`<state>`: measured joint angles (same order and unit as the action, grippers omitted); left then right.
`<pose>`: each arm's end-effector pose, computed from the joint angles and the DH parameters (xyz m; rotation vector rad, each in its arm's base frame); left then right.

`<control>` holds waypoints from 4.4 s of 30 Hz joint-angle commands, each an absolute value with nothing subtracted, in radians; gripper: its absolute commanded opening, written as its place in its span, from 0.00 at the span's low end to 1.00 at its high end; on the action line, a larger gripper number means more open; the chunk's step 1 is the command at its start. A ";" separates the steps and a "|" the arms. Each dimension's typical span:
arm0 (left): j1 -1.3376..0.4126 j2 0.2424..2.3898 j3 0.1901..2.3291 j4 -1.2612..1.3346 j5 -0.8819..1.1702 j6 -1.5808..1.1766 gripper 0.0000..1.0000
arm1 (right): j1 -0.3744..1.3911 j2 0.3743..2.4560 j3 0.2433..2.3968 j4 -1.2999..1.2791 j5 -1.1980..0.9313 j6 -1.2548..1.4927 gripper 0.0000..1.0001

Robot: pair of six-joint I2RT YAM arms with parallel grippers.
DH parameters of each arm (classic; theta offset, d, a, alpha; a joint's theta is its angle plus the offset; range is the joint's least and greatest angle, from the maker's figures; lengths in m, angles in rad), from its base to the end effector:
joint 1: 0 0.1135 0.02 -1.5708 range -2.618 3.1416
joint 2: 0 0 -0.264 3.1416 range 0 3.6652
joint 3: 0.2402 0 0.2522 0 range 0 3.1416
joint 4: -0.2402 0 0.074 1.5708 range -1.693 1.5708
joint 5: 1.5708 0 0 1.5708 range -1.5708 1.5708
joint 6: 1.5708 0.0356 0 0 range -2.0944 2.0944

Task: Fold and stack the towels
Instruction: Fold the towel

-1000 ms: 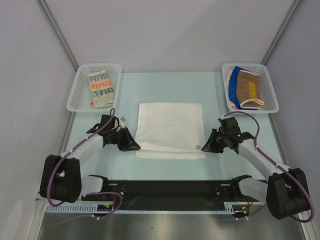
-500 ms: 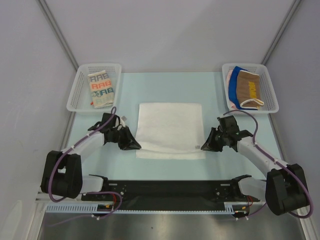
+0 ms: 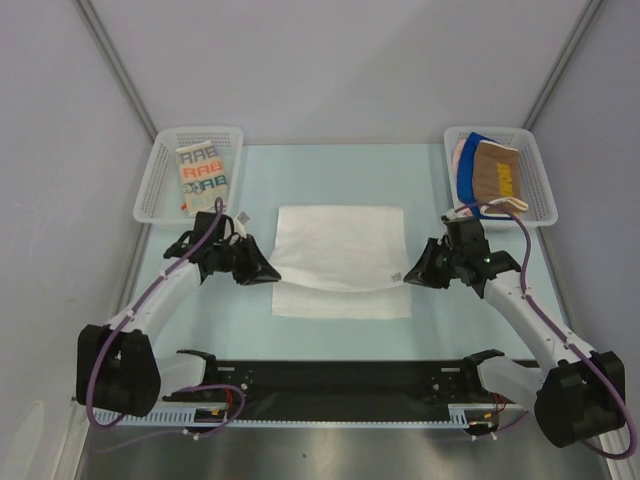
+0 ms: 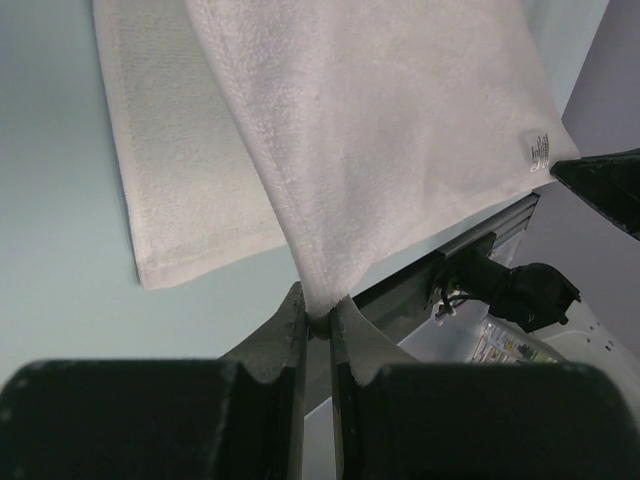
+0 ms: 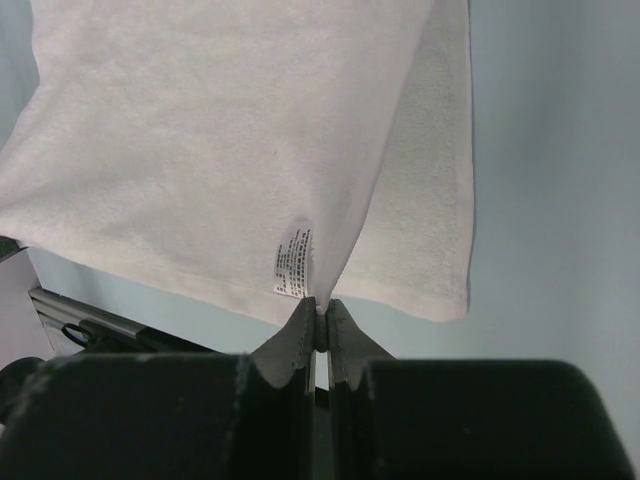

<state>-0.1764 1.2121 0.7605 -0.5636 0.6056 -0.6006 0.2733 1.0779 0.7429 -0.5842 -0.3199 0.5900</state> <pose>0.2213 -0.0600 0.2200 -0.3285 2.6518 -1.0570 0.2006 0.0679 0.2365 0.2682 2.5714 0.7431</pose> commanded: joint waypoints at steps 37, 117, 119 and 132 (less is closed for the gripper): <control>-0.184 1.218 0.578 -0.443 0.617 -0.621 0.01 | 0.296 1.017 0.569 -0.540 -0.322 0.611 0.00; -0.199 1.152 0.608 -0.506 0.584 -0.627 0.02 | 0.316 0.951 0.615 -0.609 -0.313 0.607 0.00; -0.199 1.160 0.585 -0.491 0.586 -0.630 0.02 | 0.322 0.954 0.574 -0.592 -0.314 0.618 0.00; -0.201 1.241 0.488 -0.393 0.580 -0.655 0.08 | 0.339 1.014 0.434 -0.472 -0.322 0.641 0.06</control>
